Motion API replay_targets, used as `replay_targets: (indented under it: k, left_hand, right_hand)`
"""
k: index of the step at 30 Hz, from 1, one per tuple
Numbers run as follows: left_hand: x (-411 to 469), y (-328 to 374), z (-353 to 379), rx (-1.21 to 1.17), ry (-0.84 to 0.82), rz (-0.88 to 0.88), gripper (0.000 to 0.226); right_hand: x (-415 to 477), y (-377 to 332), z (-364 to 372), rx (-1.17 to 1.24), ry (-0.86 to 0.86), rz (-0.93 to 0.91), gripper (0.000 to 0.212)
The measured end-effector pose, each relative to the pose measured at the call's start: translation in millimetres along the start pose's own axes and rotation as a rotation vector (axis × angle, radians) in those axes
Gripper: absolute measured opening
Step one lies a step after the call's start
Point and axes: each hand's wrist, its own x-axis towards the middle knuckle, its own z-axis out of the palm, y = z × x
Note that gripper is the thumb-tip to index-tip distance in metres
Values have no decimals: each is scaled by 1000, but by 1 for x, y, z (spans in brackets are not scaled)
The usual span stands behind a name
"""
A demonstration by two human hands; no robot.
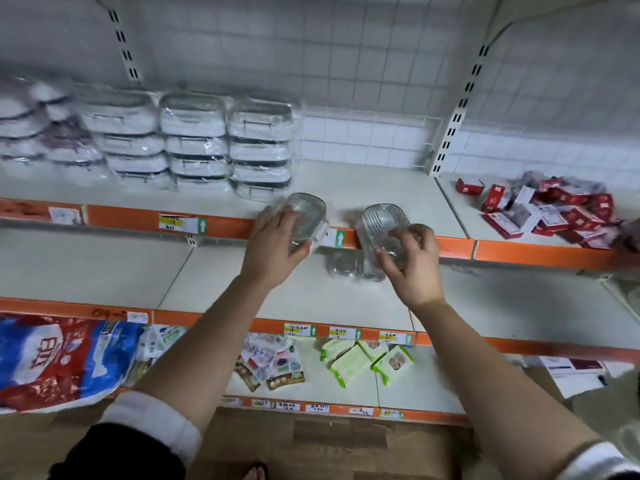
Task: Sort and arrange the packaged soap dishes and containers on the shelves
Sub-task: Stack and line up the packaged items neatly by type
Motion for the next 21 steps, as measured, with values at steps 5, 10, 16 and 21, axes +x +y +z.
replay_targets:
  k: [5,10,16,21]
  left_hand:
    - [31,-17,-3,94,-63,-34,54]
    - [47,-24,1,41,-60,-38,60]
    - [52,-31,3,-100,-3,-3,43]
    - [52,-36,-12,-162,68,88,52]
  right_hand:
    - [27,1,12,-230,13,-56,32]
    - [49,-2,23,-218,-32,-15,38]
    - [65,-3,30,-129,-24,53,36]
    - [80,-5,43,-49,-64,128,26]
